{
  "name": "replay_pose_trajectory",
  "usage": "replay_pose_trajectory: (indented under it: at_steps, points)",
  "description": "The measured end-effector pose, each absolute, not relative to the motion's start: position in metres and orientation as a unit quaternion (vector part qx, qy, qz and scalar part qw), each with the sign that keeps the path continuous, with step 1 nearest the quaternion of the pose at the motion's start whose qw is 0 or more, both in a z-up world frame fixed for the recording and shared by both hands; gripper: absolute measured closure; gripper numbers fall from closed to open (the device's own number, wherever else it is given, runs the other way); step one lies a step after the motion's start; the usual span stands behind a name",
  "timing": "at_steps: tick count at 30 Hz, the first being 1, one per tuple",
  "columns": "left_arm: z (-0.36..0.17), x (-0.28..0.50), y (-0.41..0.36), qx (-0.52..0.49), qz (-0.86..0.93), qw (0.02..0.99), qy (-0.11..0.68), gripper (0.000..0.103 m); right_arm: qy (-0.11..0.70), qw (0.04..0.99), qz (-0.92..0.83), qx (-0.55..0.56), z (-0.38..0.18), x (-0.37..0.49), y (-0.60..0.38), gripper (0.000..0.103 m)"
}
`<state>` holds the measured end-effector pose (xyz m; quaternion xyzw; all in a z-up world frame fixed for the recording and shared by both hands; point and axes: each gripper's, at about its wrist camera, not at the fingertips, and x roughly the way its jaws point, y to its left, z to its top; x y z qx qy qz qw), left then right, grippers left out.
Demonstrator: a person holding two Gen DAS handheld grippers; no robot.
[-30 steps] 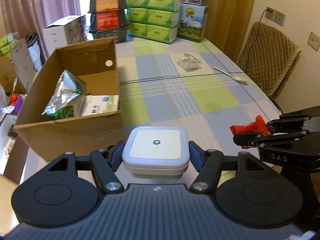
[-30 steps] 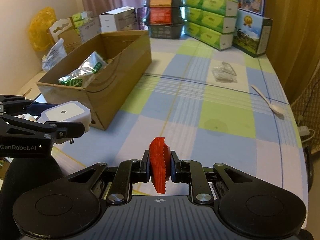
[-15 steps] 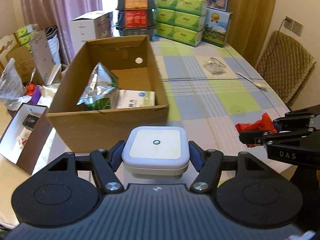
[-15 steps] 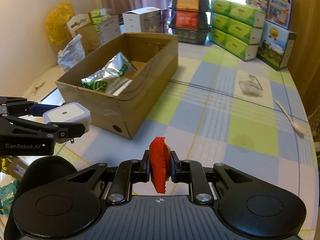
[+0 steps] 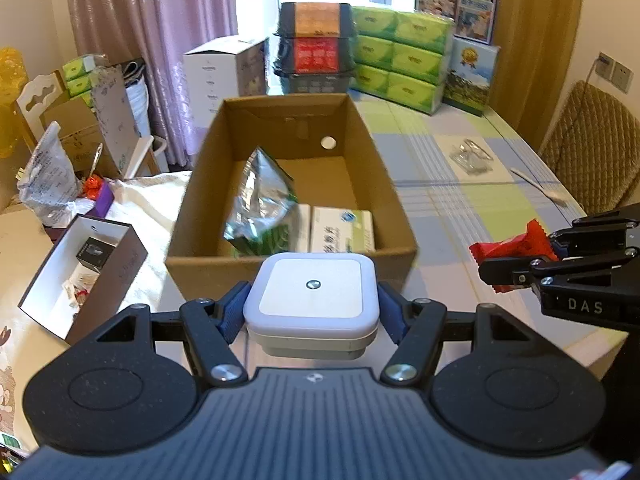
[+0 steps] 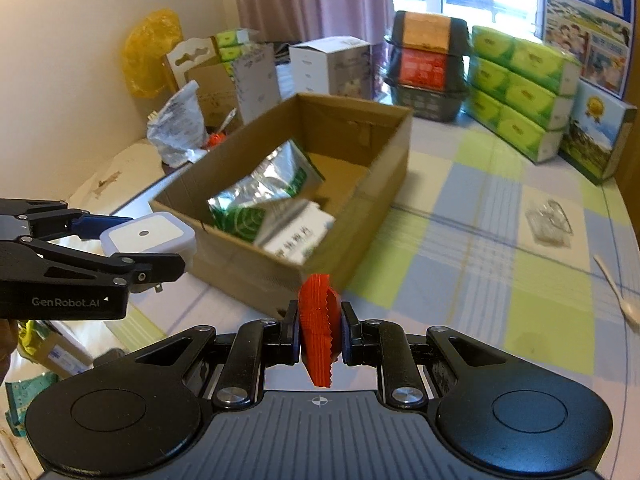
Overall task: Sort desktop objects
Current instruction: 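Carry the plug device with the left tool while the right tool carries the candy, then open the left tool over the cardboard box while the right tool releases the red candy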
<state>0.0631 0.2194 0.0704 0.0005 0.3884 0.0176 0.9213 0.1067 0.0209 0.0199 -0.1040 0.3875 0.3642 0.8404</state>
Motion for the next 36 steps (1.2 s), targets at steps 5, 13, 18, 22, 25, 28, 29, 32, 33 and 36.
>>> replay_pose_trajectory:
  at_steps: [5, 13, 18, 22, 25, 28, 29, 32, 33, 36]
  points:
    - [0.079, 0.074, 0.237, -0.007, 0.028, 0.925, 0.38, 0.041, 0.379, 0.84, 0.374, -0.107, 0.026, 0.118, 0.041, 0.087]
    - [0.09, 0.096, 0.256, -0.002, 0.031, 0.928, 0.373, 0.04, 0.374, 0.839, 0.381, -0.104, 0.031, 0.135, 0.064, 0.087]
    - [0.089, 0.111, 0.266, -0.007, 0.029, 0.927, 0.374, 0.04, 0.373, 0.84, 0.381, -0.102, 0.033, 0.148, 0.075, 0.087]
    - [0.086, 0.122, 0.273, -0.011, 0.027, 0.925, 0.378, 0.04, 0.374, 0.839, 0.38, -0.104, 0.031, 0.159, 0.084, 0.087]
    - [0.084, 0.131, 0.279, -0.014, 0.027, 0.924, 0.38, 0.04, 0.374, 0.84, 0.38, -0.102, 0.029, 0.169, 0.09, 0.087]
    - [0.082, 0.142, 0.284, -0.013, 0.027, 0.924, 0.382, 0.04, 0.379, 0.839, 0.379, -0.095, 0.028, 0.179, 0.095, 0.087]
    - [0.082, 0.146, 0.285, -0.01, 0.027, 0.924, 0.382, 0.04, 0.38, 0.839, 0.379, -0.093, 0.027, 0.182, 0.097, 0.087]
    - [0.08, 0.158, 0.287, -0.007, 0.026, 0.923, 0.383, 0.04, 0.38, 0.839, 0.379, -0.093, 0.026, 0.19, 0.103, 0.087]
    - [0.08, 0.162, 0.288, -0.008, 0.024, 0.923, 0.384, 0.04, 0.379, 0.839, 0.378, -0.094, 0.025, 0.192, 0.106, 0.087]
    - [0.078, 0.174, 0.291, -0.009, 0.021, 0.923, 0.385, 0.04, 0.378, 0.841, 0.376, -0.095, 0.024, 0.202, 0.112, 0.087]
